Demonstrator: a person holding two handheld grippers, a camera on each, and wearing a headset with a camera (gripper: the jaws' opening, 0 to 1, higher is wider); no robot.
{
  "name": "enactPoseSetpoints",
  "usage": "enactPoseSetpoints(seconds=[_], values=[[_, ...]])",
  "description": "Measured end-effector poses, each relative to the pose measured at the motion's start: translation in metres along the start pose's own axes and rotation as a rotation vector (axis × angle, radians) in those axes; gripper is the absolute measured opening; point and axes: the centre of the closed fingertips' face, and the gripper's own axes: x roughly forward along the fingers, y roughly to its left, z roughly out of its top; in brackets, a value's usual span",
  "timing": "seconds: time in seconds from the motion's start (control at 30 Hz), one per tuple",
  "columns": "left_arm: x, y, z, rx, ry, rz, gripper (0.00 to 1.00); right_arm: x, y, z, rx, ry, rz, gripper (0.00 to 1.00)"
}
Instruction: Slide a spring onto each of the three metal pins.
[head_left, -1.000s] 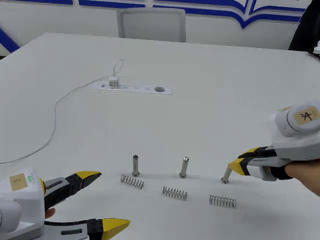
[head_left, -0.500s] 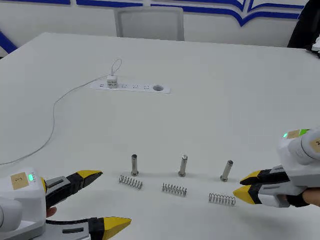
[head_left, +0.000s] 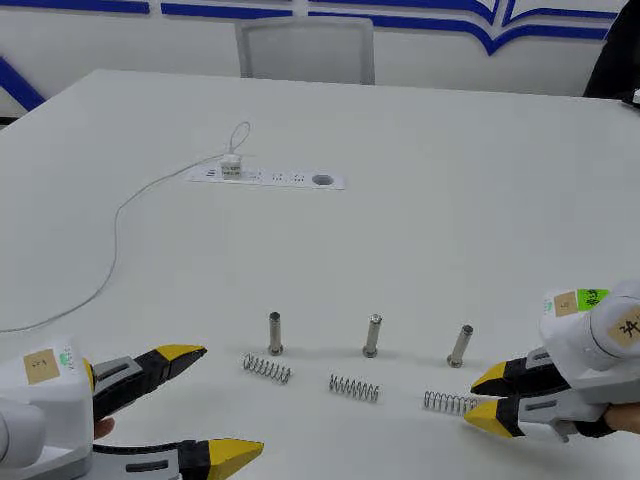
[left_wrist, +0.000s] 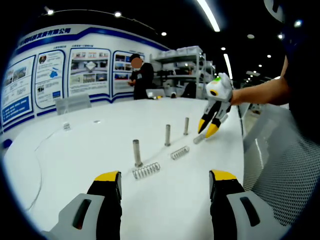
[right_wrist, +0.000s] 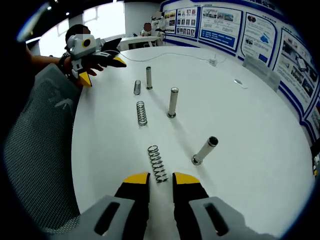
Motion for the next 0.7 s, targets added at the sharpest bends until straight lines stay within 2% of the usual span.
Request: enactPoseSetpoints(seconds=[0.4,0.7], values=[[-0.0001,-0.0005,0.0015,0.002,0.004,-0.002,0.72,0.0055,0.0000,-0.0073,-0.030,0.009,0.018,0.15],[0.0016,-0.0016,0.0003,-0.002,0.005,-0.005,0.72,-0.0004,0.0024,-0.0019,-0.027,-0.006,0.017,0.12]])
